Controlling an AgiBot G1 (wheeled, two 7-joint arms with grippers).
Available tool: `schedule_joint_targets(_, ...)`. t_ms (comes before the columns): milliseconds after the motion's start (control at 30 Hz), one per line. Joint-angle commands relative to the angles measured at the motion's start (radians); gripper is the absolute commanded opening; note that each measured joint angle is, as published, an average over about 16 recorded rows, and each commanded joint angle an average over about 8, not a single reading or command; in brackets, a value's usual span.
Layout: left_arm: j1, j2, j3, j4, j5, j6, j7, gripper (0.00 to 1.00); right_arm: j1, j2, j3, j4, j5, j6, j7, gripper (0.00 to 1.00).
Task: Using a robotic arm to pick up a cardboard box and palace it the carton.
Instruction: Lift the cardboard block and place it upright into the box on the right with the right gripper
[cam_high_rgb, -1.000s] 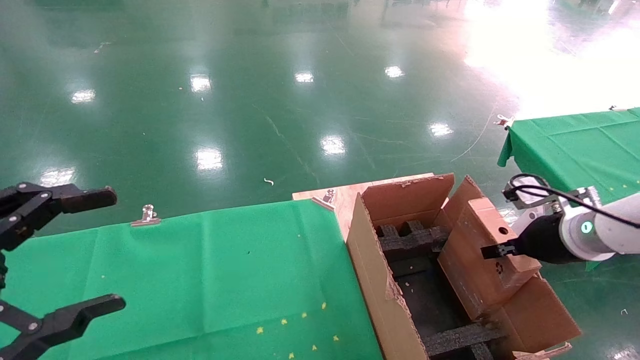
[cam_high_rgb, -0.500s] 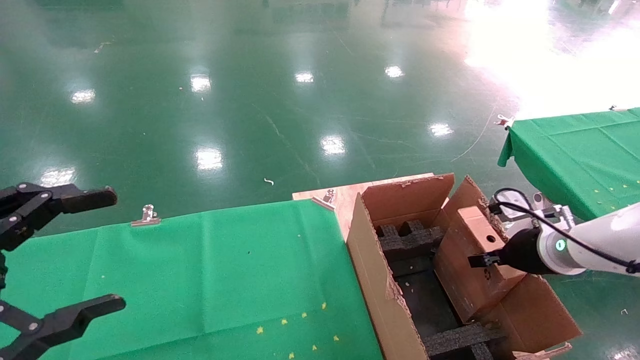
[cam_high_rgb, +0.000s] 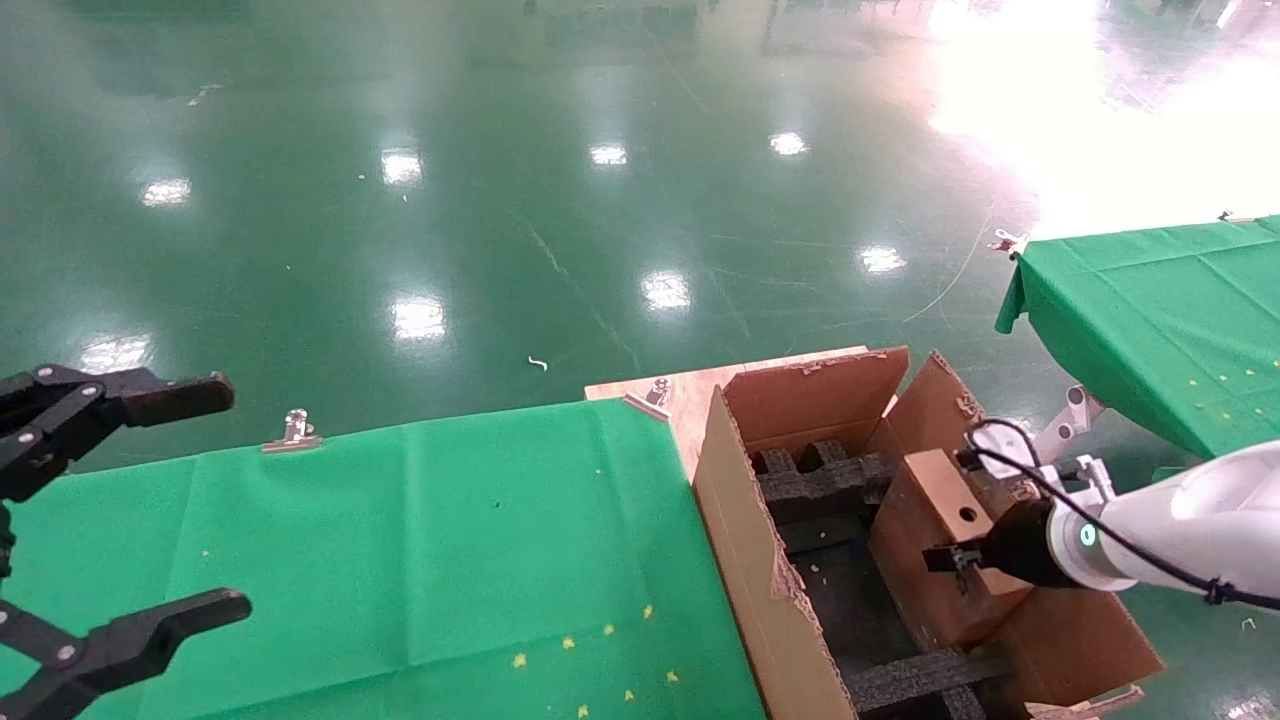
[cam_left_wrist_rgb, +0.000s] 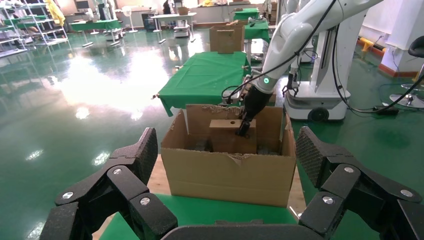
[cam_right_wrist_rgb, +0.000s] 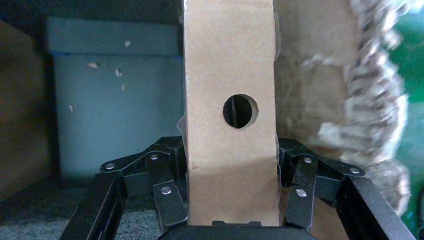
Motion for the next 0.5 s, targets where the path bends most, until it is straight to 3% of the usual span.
schedule_joint_targets(33, 0.0, 0.0, 0.0, 0.0, 0.0, 0.0, 0.0, 1.0, -0.014, -0.006, -0.005, -0.005, -0.008, 0.007, 0.011, 0.0)
schedule_joint_targets(500, 0.0, 0.0, 0.0, 0.0, 0.0, 0.0, 0.0, 1.0, -0.078, -0.068, -0.022, -0.118, 0.048, 0.064, -0.029, 0.0)
